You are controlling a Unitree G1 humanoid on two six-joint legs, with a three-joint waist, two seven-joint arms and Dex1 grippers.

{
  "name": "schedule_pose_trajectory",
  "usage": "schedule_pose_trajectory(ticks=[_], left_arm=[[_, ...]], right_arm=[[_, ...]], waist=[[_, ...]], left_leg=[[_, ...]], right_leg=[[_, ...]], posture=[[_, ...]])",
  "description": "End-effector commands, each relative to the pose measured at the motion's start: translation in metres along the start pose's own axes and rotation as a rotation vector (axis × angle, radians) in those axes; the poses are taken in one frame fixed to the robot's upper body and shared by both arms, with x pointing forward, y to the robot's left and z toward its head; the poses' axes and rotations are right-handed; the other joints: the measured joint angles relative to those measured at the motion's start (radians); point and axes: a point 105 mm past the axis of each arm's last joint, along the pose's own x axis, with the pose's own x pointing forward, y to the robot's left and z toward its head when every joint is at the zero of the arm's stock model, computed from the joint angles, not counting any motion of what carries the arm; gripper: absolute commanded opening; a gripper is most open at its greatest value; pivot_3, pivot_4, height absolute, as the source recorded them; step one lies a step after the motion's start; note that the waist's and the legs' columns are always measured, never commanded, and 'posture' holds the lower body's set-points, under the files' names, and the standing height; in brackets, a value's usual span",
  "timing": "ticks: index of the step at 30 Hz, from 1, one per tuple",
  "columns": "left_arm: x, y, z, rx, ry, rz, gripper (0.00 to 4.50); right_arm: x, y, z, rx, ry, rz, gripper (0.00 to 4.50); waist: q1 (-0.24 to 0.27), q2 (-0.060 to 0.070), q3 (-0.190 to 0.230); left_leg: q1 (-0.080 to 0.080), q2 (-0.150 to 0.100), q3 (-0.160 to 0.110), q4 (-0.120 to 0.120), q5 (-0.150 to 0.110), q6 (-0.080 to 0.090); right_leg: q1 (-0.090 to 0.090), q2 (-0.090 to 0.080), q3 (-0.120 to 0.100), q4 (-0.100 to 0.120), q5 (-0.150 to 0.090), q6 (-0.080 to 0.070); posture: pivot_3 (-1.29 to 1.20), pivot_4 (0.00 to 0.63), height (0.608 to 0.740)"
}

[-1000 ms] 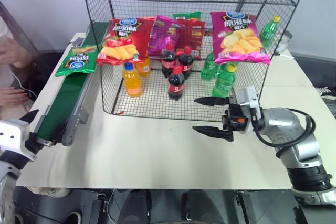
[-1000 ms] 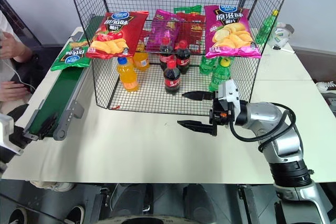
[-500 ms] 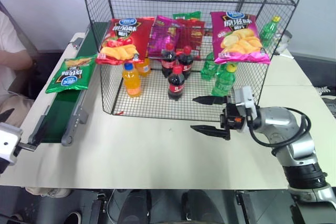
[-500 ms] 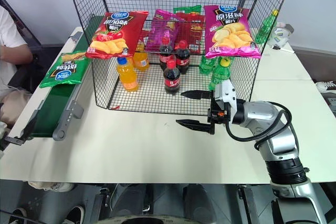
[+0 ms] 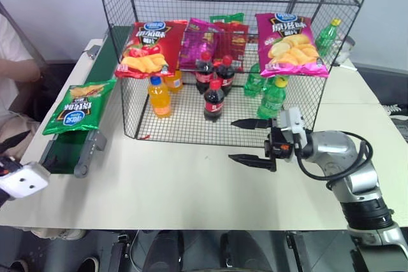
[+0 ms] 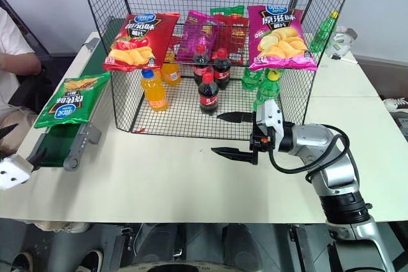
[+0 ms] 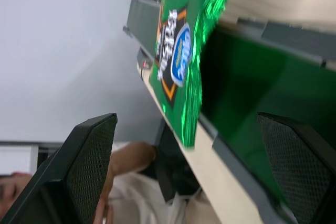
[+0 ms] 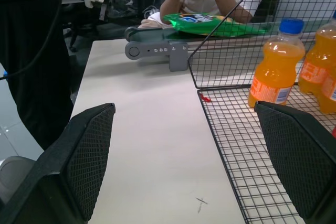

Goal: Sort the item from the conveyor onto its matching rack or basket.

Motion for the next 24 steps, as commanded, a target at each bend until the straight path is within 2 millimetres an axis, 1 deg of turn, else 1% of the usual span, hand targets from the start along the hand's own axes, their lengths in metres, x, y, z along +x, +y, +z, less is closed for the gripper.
schedule_pose_trajectory(ticks=[1, 6, 14, 18, 19, 21, 23, 24], left_arm=[[0.001, 0.015, -0.004, 0.009, 0.002, 0.055, 4.50], [0.003, 0.014, -0.006, 0.024, 0.003, 0.044, 4.50], [0.009, -0.001, -0.008, -0.003, 0.003, 0.014, 4.50], [0.009, -0.006, -0.007, -0.013, -0.005, 0.009, 4.50], [0.007, -0.006, -0.005, -0.009, -0.015, 0.015, 4.50], [0.001, 0.004, 0.001, -0.005, -0.044, 0.069, 4.50], [-0.007, 0.015, 0.011, 0.001, -0.104, 0.119, 4.50], [-0.010, 0.017, 0.014, 0.013, -0.119, 0.124, 4.50]], right_arm=[[-0.001, 0.000, 0.006, -0.030, -0.018, -0.003, 4.43], [-0.003, 0.001, 0.003, -0.030, -0.014, -0.011, 4.43], [-0.005, -0.003, 0.006, -0.055, -0.008, -0.027, 4.43], [-0.008, -0.006, 0.006, -0.060, 0.003, -0.037, 4.43], [-0.008, -0.006, 0.006, -0.060, 0.006, -0.040, 4.43], [-0.009, -0.006, 0.005, -0.061, 0.009, -0.041, 4.43], [-0.009, -0.006, 0.004, -0.062, 0.009, -0.040, 4.43], [-0.009, -0.006, 0.004, -0.062, 0.008, -0.040, 4.43]], waist=[[-0.002, 0.000, 0.000], [-0.003, 0.000, 0.000], [0.000, 0.000, 0.000], [0.000, 0.000, 0.000], [0.000, 0.000, 0.000], [-0.001, 0.000, 0.000], [-0.002, 0.000, 0.000], [-0.002, 0.000, 0.000]], left_leg=[[0.000, 0.000, 0.000, 0.000, 0.000, 0.000], [-0.001, 0.000, 0.000, 0.000, 0.000, 0.000], [-0.001, 0.000, 0.001, 0.001, 0.000, 0.000], [-0.001, 0.000, 0.001, 0.001, 0.000, 0.000], [-0.001, 0.000, 0.001, 0.001, 0.000, 0.000], [-0.001, 0.000, 0.001, 0.001, 0.000, 0.000], [-0.001, 0.000, 0.001, 0.001, 0.000, 0.000], [-0.001, 0.000, 0.001, 0.001, 0.000, 0.000]], right_leg=[[-0.001, 0.000, 0.000, 0.000, 0.000, 0.000], [-0.001, 0.000, 0.000, 0.001, 0.000, 0.000], [-0.001, 0.000, 0.000, 0.001, 0.000, 0.000], [-0.001, 0.000, 0.000, 0.001, 0.000, 0.000], [-0.001, 0.000, 0.000, 0.001, 0.000, 0.000], [-0.001, 0.000, 0.000, 0.001, 0.000, 0.000], [-0.001, 0.000, 0.000, 0.001, 0.000, 0.001], [-0.001, 0.000, 0.000, 0.001, 0.000, 0.001]], posture=[[0.00, 0.150, 0.739], [0.00, 0.150, 0.739], [0.00, 0.150, 0.739], [0.00, 0.150, 0.739], [0.00, 0.150, 0.739], [0.00, 0.150, 0.739], [0.00, 0.150, 0.739], [0.00, 0.150, 0.739]])
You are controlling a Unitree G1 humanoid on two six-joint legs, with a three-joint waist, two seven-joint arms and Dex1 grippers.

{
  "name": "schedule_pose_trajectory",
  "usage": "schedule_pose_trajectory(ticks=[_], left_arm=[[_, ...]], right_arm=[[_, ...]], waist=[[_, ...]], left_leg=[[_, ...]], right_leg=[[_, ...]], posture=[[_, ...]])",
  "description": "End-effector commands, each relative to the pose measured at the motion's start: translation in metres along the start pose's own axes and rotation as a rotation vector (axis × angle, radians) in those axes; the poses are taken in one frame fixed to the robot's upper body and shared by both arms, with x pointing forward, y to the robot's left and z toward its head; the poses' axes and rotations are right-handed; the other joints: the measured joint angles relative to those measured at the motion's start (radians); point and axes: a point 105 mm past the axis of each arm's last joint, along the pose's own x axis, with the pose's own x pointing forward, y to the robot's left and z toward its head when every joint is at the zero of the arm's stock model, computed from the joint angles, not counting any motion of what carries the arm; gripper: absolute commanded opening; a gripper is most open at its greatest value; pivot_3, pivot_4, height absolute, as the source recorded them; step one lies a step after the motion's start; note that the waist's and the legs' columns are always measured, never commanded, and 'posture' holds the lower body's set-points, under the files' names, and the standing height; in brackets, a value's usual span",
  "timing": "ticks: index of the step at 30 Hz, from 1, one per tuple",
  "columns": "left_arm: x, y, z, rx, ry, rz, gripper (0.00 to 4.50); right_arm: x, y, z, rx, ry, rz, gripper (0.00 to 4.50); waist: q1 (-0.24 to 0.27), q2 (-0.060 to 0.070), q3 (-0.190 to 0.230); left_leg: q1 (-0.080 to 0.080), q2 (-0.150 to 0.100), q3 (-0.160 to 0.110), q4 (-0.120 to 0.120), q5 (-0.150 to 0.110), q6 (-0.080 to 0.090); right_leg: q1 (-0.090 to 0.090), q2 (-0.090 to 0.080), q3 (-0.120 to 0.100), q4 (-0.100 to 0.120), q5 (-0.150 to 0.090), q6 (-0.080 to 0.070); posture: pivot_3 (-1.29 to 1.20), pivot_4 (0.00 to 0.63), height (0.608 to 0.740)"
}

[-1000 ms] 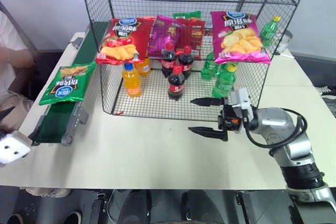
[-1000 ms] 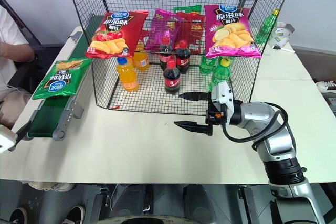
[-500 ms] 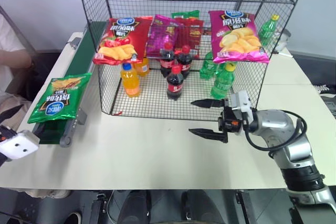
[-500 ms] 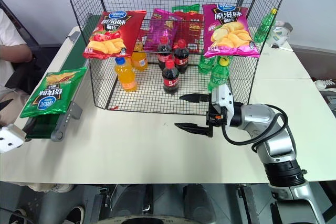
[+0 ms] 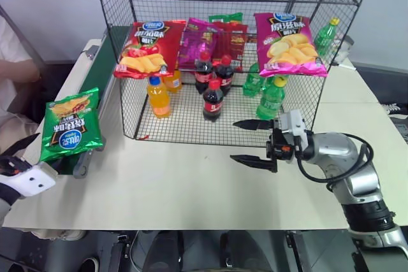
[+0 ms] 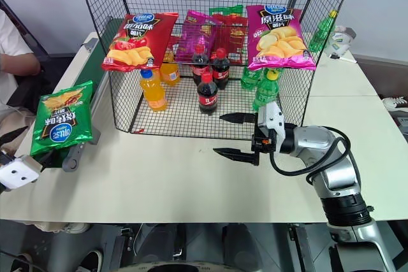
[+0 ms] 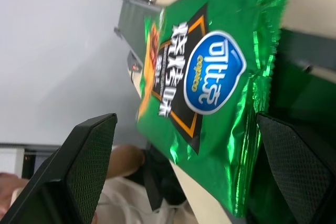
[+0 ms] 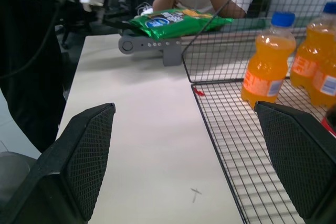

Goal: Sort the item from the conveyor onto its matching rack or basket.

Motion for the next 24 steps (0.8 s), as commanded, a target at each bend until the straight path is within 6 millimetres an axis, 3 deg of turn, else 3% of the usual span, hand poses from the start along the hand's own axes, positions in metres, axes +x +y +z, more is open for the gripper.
schedule_pose_trajectory(ticks=[1, 4, 10, 15, 19, 24], left_arm=[[-0.010, 0.030, 0.020, 0.036, -0.107, 0.122, 4.50], [-0.020, 0.027, 0.020, 0.026, -0.103, 0.100, 4.50], [-0.045, -0.007, 0.007, -0.018, -0.025, -0.020, 4.50], [-0.031, -0.027, 0.022, -0.060, -0.078, -0.056, 4.50], [-0.015, -0.028, 0.011, -0.067, -0.020, -0.044, 4.50], [-0.009, -0.025, 0.004, -0.055, 0.016, -0.023, 4.50]], right_arm=[[-0.004, -0.004, 0.009, -0.053, -0.013, -0.014, 4.43], [-0.004, -0.003, 0.007, -0.051, -0.015, -0.014, 4.43], [-0.006, -0.006, 0.006, -0.052, -0.012, -0.010, 4.43], [-0.003, -0.009, 0.009, -0.064, -0.015, -0.003, 4.43], [-0.001, -0.009, 0.011, -0.073, -0.015, -0.001, 4.43], [-0.007, -0.012, 0.014, -0.081, -0.005, -0.024, 4.43]], waist=[[0.001, 0.000, 0.000], [0.001, 0.000, 0.000], [-0.015, 0.000, 0.000], [-0.016, 0.000, 0.000], [-0.013, 0.000, -0.001], [-0.017, 0.001, -0.001]], left_leg=[[0.000, 0.000, 0.000, 0.000, 0.000, 0.000], [0.001, 0.000, 0.000, 0.000, 0.000, 0.000], [0.001, 0.000, 0.000, 0.000, 0.000, 0.000], [0.003, 0.000, 0.000, 0.001, 0.000, 0.000], [0.003, 0.000, -0.001, 0.001, 0.000, 0.000], [0.003, 0.000, 0.000, 0.001, 0.000, 0.000]], right_leg=[[0.000, 0.000, 0.000, 0.000, 0.000, 0.000], [0.001, 0.000, 0.000, 0.000, 0.000, 0.000], [0.001, 0.000, 0.000, 0.000, 0.000, 0.000], [0.004, 0.000, 0.000, 0.000, 0.000, 0.000], [0.004, 0.000, -0.001, 0.000, 0.000, 0.000], [0.004, 0.000, -0.001, 0.001, 0.000, 0.000]], posture=[[0.00, 0.150, 0.739], [0.00, 0.150, 0.739], [0.00, 0.150, 0.739], [0.00, 0.150, 0.739], [0.00, 0.150, 0.739], [0.00, 0.150, 0.739]])
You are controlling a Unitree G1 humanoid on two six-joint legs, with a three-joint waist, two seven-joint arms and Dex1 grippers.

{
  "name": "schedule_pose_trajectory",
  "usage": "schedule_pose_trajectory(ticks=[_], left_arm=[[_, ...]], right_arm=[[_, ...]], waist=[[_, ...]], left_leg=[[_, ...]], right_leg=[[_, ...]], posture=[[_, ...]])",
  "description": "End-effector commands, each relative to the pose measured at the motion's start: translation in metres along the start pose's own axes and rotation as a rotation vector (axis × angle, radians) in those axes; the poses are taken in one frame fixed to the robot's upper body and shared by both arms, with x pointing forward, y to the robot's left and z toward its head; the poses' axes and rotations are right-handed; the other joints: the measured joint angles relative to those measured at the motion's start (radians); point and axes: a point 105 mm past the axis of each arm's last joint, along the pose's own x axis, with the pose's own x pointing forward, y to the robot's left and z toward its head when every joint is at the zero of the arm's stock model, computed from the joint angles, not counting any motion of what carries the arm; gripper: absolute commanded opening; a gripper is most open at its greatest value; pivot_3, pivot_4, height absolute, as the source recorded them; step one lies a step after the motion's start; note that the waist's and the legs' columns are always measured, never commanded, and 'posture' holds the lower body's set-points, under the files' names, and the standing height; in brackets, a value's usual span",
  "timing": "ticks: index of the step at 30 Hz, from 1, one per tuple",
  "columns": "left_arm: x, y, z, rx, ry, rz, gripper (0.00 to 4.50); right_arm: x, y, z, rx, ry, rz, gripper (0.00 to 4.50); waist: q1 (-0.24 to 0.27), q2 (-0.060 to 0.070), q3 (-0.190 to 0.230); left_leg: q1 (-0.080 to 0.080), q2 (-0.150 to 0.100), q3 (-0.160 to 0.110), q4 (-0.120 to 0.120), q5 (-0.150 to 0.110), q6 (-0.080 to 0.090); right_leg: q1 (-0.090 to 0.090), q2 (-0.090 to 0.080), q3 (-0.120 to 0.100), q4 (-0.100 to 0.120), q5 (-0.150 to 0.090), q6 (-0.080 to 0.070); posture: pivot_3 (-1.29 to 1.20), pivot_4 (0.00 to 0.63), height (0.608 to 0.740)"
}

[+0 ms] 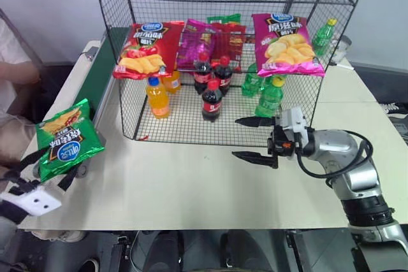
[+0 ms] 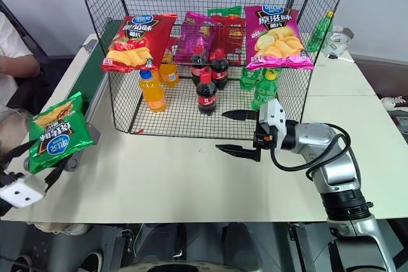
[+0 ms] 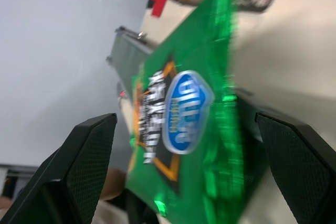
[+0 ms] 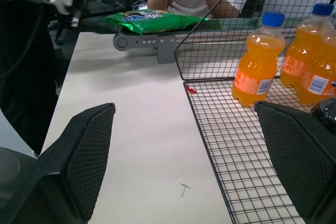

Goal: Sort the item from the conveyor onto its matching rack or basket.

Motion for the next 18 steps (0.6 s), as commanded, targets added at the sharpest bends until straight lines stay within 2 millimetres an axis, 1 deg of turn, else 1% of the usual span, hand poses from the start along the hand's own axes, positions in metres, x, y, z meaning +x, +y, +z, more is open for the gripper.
schedule_pose_trajectory(ticks=[1, 4, 6, 9, 13, 15, 18], left_arm=[[-0.001, 0.005, -0.009, 0.016, 0.048, 0.019, 4.50], [0.002, 0.020, -0.008, 0.019, 0.043, 0.086, 4.50], [0.003, 0.023, -0.008, 0.025, 0.046, 0.091, 4.50], [0.007, 0.022, -0.016, 0.000, 0.081, 0.085, 4.50], [0.018, 0.016, -0.024, -0.006, 0.126, 0.046, 4.50], [0.022, 0.015, -0.026, -0.031, 0.135, 0.047, 4.50], [0.027, 0.007, -0.025, -0.066, 0.137, 0.018, 4.50]], right_arm=[[-0.007, -0.004, 0.013, -0.060, -0.002, -0.023, 4.43], [-0.009, 0.000, 0.010, -0.055, 0.009, -0.022, 4.43], [-0.008, 0.001, 0.008, -0.054, 0.011, -0.022, 4.43], [-0.008, -0.002, 0.010, -0.057, 0.007, -0.034, 4.43], [-0.010, -0.003, 0.010, -0.064, 0.012, -0.036, 4.43], [-0.010, -0.003, 0.010, -0.065, 0.013, -0.037, 4.43], [-0.009, -0.002, 0.010, -0.070, 0.014, -0.035, 4.43]], waist=[[-0.003, 0.000, 0.000], [-0.004, 0.000, 0.000], [-0.004, 0.000, 0.000], [-0.004, 0.000, 0.000], [-0.003, 0.000, 0.000], [-0.003, 0.000, 0.000], [-0.002, 0.000, 0.000]], left_leg=[[0.000, 0.000, 0.000, 0.000, 0.000, 0.000], [0.000, 0.000, 0.000, 0.000, 0.000, 0.000], [0.000, 0.000, 0.000, 0.000, 0.000, 0.000], [0.000, 0.000, 0.000, 0.000, 0.000, 0.000], [0.000, 0.000, 0.000, 0.000, 0.000, 0.000], [0.000, 0.000, 0.000, 0.000, 0.000, 0.000], [0.000, 0.000, 0.000, 0.000, 0.000, 0.000]], right_leg=[[0.000, 0.000, 0.000, 0.000, 0.000, 0.000], [0.000, 0.001, 0.000, 0.000, 0.000, 0.000], [0.000, 0.001, 0.000, 0.000, 0.000, 0.000], [0.000, 0.001, 0.000, 0.001, 0.000, 0.000], [0.000, 0.001, 0.000, 0.001, 0.000, 0.000], [0.000, 0.001, 0.000, 0.001, 0.000, 0.000], [0.000, 0.001, 0.000, 0.001, 0.000, 0.000]], posture=[[0.00, 0.150, 0.739], [0.00, 0.150, 0.739], [0.00, 0.150, 0.739], [0.00, 0.150, 0.739], [0.00, 0.150, 0.739], [0.00, 0.150, 0.739], [0.00, 0.150, 0.739]])
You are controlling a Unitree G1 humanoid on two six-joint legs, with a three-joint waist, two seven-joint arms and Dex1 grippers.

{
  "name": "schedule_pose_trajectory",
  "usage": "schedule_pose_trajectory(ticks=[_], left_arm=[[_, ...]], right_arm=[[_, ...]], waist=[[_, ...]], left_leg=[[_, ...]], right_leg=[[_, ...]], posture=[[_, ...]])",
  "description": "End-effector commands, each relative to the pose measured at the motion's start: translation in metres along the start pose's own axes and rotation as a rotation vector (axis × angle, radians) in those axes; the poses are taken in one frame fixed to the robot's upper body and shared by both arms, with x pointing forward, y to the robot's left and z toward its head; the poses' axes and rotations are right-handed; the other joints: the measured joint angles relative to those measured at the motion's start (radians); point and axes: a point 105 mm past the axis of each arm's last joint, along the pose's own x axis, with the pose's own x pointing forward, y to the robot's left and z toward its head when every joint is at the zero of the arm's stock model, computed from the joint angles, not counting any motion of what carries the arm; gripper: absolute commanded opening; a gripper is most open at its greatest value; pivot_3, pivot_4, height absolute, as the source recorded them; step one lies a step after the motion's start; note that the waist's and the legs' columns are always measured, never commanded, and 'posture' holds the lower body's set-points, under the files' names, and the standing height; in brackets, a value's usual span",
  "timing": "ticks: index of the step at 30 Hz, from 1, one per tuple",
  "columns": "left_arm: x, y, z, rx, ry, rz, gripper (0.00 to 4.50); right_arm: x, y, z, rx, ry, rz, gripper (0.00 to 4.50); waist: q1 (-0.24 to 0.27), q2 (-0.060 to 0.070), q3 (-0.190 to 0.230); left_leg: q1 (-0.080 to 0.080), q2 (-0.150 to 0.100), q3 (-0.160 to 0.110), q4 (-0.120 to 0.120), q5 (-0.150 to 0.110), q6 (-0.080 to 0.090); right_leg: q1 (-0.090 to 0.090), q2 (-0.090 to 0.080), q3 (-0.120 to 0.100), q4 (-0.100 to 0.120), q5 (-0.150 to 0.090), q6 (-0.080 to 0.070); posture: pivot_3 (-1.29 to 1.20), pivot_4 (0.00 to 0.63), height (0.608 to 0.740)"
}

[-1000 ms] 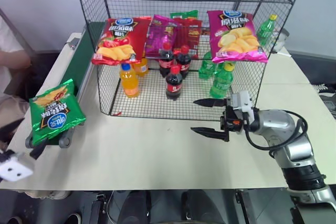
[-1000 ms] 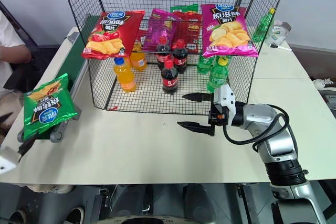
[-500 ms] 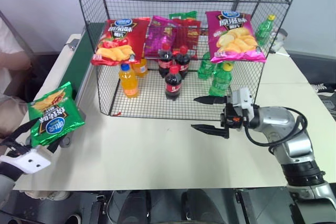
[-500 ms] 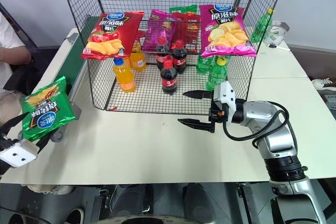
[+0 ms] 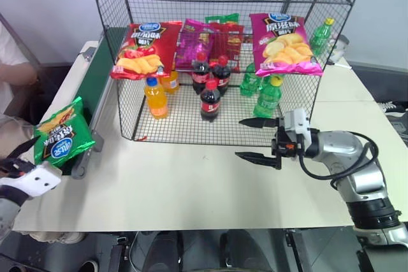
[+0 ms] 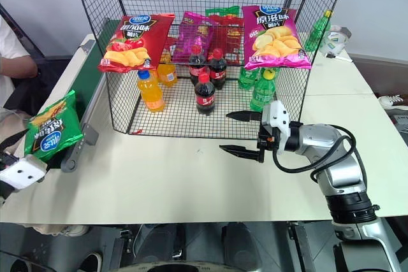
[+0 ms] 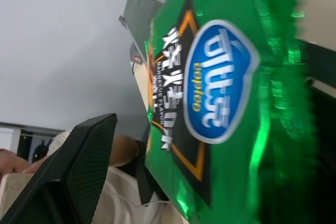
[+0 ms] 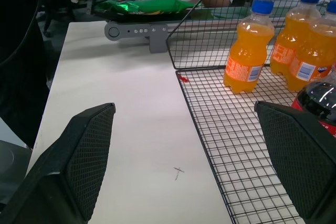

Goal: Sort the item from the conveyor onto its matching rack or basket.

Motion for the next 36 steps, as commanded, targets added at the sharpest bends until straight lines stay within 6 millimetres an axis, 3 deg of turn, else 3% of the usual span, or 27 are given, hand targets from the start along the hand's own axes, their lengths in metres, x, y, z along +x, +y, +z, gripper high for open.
schedule_pose_trajectory(ticks=[1, 4, 7, 13, 15, 21, 26, 30, 32, 36], left_arm=[[0.003, -0.009, -0.001, -0.031, 0.013, -0.046, 4.50], [0.005, -0.012, -0.001, -0.046, 0.013, -0.065, 4.50], [0.012, -0.009, 0.000, -0.066, 0.023, -0.051, 3.68], [0.020, -0.010, 0.009, -0.095, -0.007, -0.058, 0.73], [0.020, -0.007, 0.011, -0.094, -0.014, -0.048, 0.11], [0.012, 0.017, 0.018, -0.107, -0.065, 0.038, 0.11], [-0.005, 0.054, 0.043, -0.394, -0.234, 0.108, 0.11], [-0.028, 0.060, 0.077, -0.609, -0.389, -0.099, 0.11], [-0.041, 0.054, 0.088, -0.744, -0.390, -0.261, 0.11], [-0.064, 0.063, 0.108, -0.956, -0.422, -0.452, 0.11]], right_arm=[[-0.001, -0.002, 0.014, -0.066, -0.024, -0.009, 4.43], [-0.001, -0.003, 0.015, -0.066, -0.026, -0.011, 4.43], [0.000, -0.002, 0.015, -0.065, -0.027, -0.010, 4.50], [0.000, -0.001, 0.014, -0.062, -0.025, -0.010, 4.50], [0.000, -0.001, 0.013, -0.061, -0.024, -0.011, 4.50], [-0.001, -0.002, 0.010, -0.061, -0.020, -0.018, 4.50], [0.002, -0.004, 0.010, -0.057, -0.031, -0.021, 4.50], [0.005, -0.005, 0.010, -0.056, -0.041, -0.013, 4.50], [0.007, -0.005, 0.010, -0.056, -0.046, -0.004, 4.50], [0.011, -0.007, 0.009, -0.052, -0.054, 0.009, 4.50]], waist=[[0.002, 0.000, 0.000], [0.005, 0.002, -0.001], [0.008, 0.003, -0.002], [0.007, 0.003, -0.002], [0.005, 0.003, -0.002], [0.000, 0.003, -0.002], [-0.001, 0.002, -0.001], [-0.004, 0.002, -0.001], [-0.006, 0.002, -0.001], [-0.004, 0.003, -0.001]], left_leg=[[0.000, 0.000, 0.000, 0.000, 0.000, 0.000], [0.000, 0.000, 0.000, 0.000, 0.000, 0.000], [0.001, 0.000, 0.000, 0.001, 0.000, 0.000], [0.000, 0.000, 0.000, 0.001, 0.000, 0.000], [0.000, 0.000, 0.000, 0.001, 0.000, 0.000], [0.000, 0.000, 0.000, 0.001, 0.000, 0.000], [0.000, 0.000, 0.000, 0.001, 0.000, 0.000], [0.000, 0.001, 0.000, 0.000, 0.000, 0.000], [0.000, 0.001, 0.000, 0.000, 0.000, 0.000], [0.000, 0.001, -0.001, 0.000, 0.000, 0.000]], right_leg=[[0.000, 0.000, 0.000, 0.000, 0.000, 0.000], [0.000, 0.000, 0.000, 0.000, 0.000, 0.000], [0.000, 0.000, 0.000, 0.001, 0.000, 0.000], [0.000, 0.000, 0.000, 0.001, 0.000, 0.000], [0.000, 0.000, 0.000, 0.001, 0.000, 0.000], [0.000, 0.000, 0.000, 0.001, 0.000, 0.000], [-0.001, 0.000, 0.000, 0.001, 0.000, 0.000], [0.000, 0.000, 0.001, 0.000, 0.000, 0.000], [0.000, -0.001, 0.001, -0.001, 0.000, 0.000], [0.000, 0.000, 0.000, -0.001, 0.000, -0.001]], posture=[[0.00, 0.150, 0.739], [0.00, 0.150, 0.739], [0.00, 0.150, 0.739], [0.00, 0.150, 0.739], [0.00, 0.150, 0.739], [0.00, 0.150, 0.739], [0.00, 0.150, 0.739], [0.00, 0.150, 0.739], [0.00, 0.150, 0.739], [0.00, 0.150, 0.739]])
